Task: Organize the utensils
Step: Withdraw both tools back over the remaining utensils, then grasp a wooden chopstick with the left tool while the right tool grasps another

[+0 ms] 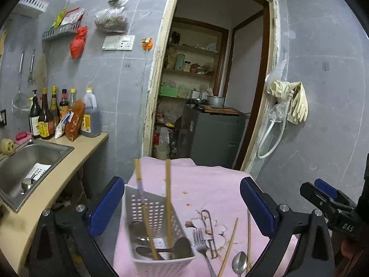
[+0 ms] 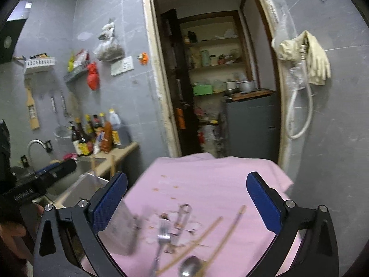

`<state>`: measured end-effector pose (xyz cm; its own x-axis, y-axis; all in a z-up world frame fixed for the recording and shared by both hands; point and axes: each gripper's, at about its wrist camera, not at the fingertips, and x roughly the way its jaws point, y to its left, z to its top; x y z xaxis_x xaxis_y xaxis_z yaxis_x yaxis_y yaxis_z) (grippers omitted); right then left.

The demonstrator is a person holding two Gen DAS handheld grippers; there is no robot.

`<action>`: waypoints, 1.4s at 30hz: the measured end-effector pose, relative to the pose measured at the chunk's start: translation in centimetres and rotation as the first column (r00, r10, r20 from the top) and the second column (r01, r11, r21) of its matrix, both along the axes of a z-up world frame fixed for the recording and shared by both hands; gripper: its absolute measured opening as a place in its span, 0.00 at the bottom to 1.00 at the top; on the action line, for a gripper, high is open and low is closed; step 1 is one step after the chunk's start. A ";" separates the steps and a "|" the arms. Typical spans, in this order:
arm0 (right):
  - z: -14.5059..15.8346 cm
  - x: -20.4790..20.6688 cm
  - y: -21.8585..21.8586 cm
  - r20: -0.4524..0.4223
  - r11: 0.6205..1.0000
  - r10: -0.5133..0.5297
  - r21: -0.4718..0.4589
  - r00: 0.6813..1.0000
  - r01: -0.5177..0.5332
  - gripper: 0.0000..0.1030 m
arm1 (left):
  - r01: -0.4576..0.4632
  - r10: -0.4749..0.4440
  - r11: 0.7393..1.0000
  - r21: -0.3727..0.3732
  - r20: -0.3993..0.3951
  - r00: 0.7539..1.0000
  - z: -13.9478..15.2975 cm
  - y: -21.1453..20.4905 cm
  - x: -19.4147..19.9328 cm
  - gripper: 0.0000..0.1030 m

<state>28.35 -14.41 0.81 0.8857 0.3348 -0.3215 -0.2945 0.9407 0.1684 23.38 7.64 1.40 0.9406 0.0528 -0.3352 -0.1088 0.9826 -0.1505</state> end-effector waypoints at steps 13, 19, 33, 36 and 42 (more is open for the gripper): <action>-0.8 1.3 -6.7 -0.015 0.994 -0.086 -0.073 0.996 0.084 0.99 | 0.078 -0.076 0.992 0.098 -0.018 0.997 -1.1 -7.7 2.9 0.99; -1.7 3.1 -9.0 -0.034 0.991 -0.104 -0.093 0.994 0.101 0.99 | 0.093 -0.087 0.990 0.105 -0.063 0.994 -2.5 -10.3 5.2 0.99; -8.9 9.7 -13.6 -0.221 0.998 -0.051 -0.053 0.974 0.041 0.99 | 0.162 -0.140 0.986 0.046 -0.312 0.940 -9.7 -12.5 11.3 0.98; -10.7 10.9 -13.6 -0.257 0.999 -0.018 -0.050 0.966 0.005 0.99 | 0.184 -0.159 0.982 0.038 -0.350 0.923 -11.1 -12.7 12.4 0.88; -13.9 13.2 -12.1 -0.333 0.997 0.061 -0.032 0.941 -0.076 0.87 | 0.231 -0.194 0.973 0.023 -0.468 0.862 -14.9 -13.3 14.6 0.62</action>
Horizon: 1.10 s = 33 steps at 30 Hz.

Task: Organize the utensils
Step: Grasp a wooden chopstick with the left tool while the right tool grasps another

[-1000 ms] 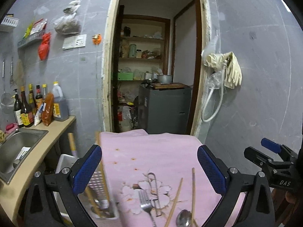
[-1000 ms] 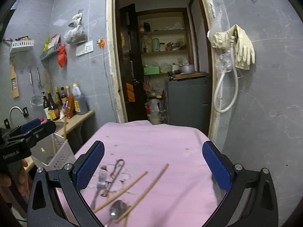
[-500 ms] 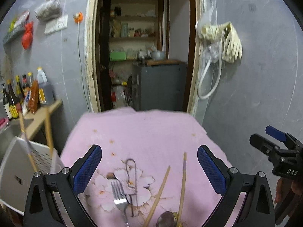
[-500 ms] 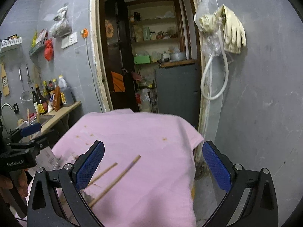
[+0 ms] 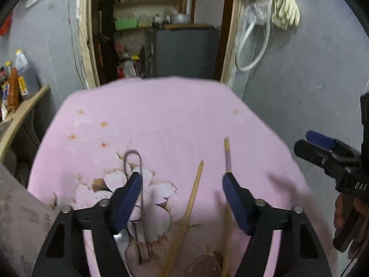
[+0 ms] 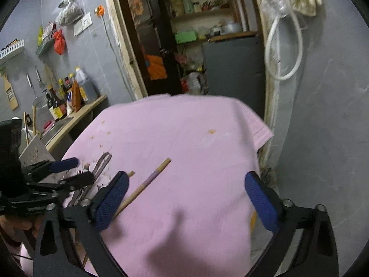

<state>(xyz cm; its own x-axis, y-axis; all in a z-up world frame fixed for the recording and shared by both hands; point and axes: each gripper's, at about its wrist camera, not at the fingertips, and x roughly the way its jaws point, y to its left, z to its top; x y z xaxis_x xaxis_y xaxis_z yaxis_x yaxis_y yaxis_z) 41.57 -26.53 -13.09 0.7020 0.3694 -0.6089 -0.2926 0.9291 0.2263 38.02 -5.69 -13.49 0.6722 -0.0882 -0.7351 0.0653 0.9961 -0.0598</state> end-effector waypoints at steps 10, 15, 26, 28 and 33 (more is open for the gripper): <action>-4.0 2.6 4.1 -0.134 0.991 0.128 -0.005 0.983 -0.130 0.49 | 0.063 -0.064 0.998 -0.013 -0.118 0.991 -3.1 -0.7 1.4 0.28; -5.2 3.4 5.9 -0.173 0.985 0.167 -0.006 0.971 -0.170 0.42 | 0.093 -0.091 0.996 0.015 -0.106 0.990 -3.2 -0.9 1.7 0.26; -5.7 4.4 7.6 -0.179 0.984 0.172 -0.002 0.969 -0.175 0.36 | 0.104 -0.105 0.994 -0.020 -0.064 0.992 -3.4 -0.2 1.6 0.23; -5.6 4.5 7.6 -0.181 0.985 0.169 -0.010 0.969 -0.173 0.36 | 0.108 -0.108 0.994 -0.004 -0.065 0.992 -3.4 -0.3 1.7 0.22; -5.4 4.9 8.7 -0.192 0.984 0.150 -0.067 0.970 -0.165 0.26 | 0.119 -0.120 0.993 -0.015 -0.071 0.990 -3.3 -0.5 1.8 0.12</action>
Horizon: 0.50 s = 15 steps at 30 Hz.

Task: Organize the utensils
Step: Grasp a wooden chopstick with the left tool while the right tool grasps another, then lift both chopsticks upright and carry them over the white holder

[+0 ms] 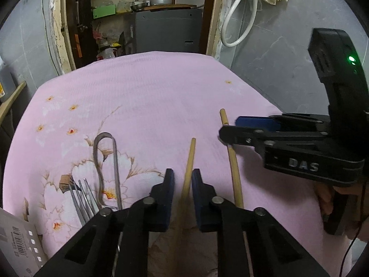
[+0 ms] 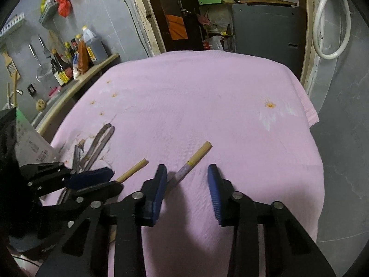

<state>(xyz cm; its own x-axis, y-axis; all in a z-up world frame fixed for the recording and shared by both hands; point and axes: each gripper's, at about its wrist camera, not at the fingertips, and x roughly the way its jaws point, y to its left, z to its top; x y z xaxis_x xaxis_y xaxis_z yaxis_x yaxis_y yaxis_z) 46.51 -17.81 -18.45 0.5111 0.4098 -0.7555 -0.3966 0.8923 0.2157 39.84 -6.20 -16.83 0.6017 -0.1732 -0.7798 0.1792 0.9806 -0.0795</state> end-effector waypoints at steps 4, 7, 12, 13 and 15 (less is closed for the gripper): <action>0.2 0.6 0.5 -0.019 1.000 -0.013 -0.029 1.000 0.012 0.19 | 0.001 -0.001 1.000 -0.003 -0.009 1.000 0.1 0.1 0.0 0.08; 0.3 0.7 0.8 -0.051 0.999 -0.025 -0.036 0.998 0.023 0.15 | -0.014 0.012 0.999 -0.037 -0.039 0.999 0.2 0.6 0.4 0.08; 0.1 0.4 0.5 -0.124 0.999 -0.031 0.003 0.992 0.032 0.09 | -0.071 0.058 0.992 -0.105 -0.121 0.991 0.3 1.6 0.9 0.08; 0.0 0.3 0.4 -0.143 0.999 -0.036 0.016 0.989 0.039 0.08 | -0.078 0.063 0.991 -0.108 -0.139 0.988 0.4 1.6 0.9 0.07; -0.2 0.2 0.0 -0.176 0.998 -0.045 0.042 0.983 0.053 0.08 | -0.083 0.063 0.990 -0.111 -0.172 0.983 0.4 1.7 1.0 0.07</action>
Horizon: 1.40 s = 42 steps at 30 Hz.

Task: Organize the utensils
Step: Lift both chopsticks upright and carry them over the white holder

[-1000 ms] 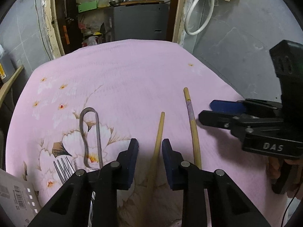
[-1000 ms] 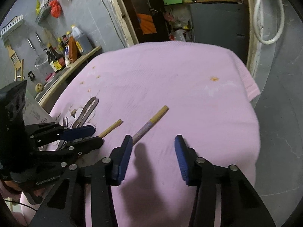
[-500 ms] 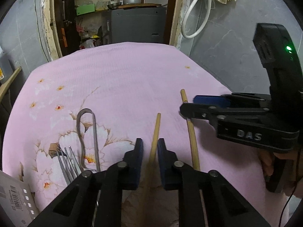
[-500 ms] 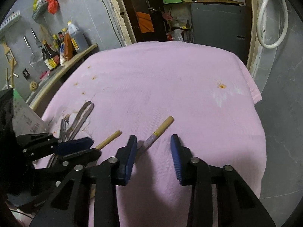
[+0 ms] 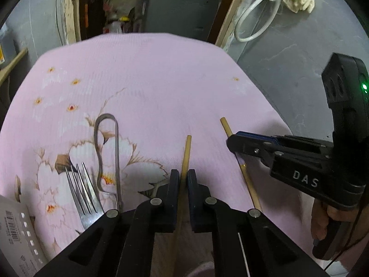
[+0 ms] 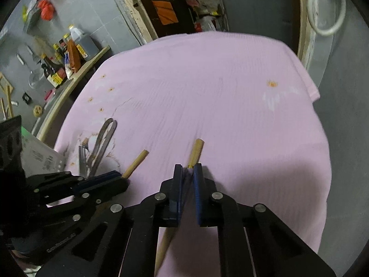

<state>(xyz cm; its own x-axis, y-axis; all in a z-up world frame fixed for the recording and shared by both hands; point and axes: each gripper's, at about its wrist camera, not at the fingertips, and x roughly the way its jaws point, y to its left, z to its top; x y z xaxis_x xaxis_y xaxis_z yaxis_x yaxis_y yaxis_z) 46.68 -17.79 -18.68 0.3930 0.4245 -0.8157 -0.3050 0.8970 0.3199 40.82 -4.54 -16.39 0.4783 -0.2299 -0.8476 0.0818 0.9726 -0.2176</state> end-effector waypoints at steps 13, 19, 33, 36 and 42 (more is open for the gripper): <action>3.3 -3.3 -1.7 0.109 0.990 -0.081 0.125 0.991 0.068 0.06 | -0.012 0.015 0.997 -0.080 0.037 0.999 4.3 1.4 -1.3 0.06; 7.1 -6.0 -2.0 0.250 0.991 -0.079 0.124 0.965 0.049 0.06 | 0.004 0.012 0.995 -0.104 0.155 0.988 7.7 2.4 -3.8 0.06; 17.0 -11.2 -1.1 0.497 0.979 -0.131 0.202 0.858 0.032 0.06 | -0.048 0.108 0.987 -0.153 0.412 0.905 16.2 7.5 -8.3 0.06; 19.4 -11.6 0.3 0.549 0.975 -0.130 0.224 0.825 0.004 0.06 | -0.077 0.143 0.984 -0.159 0.459 0.877 18.1 9.4 -9.1 0.06; 23.7 -12.8 4.2 0.627 0.965 -0.118 0.254 0.770 -0.059 0.06 | -0.156 0.233 0.970 -0.184 0.548 0.804 21.9 13.6 -10.2 0.06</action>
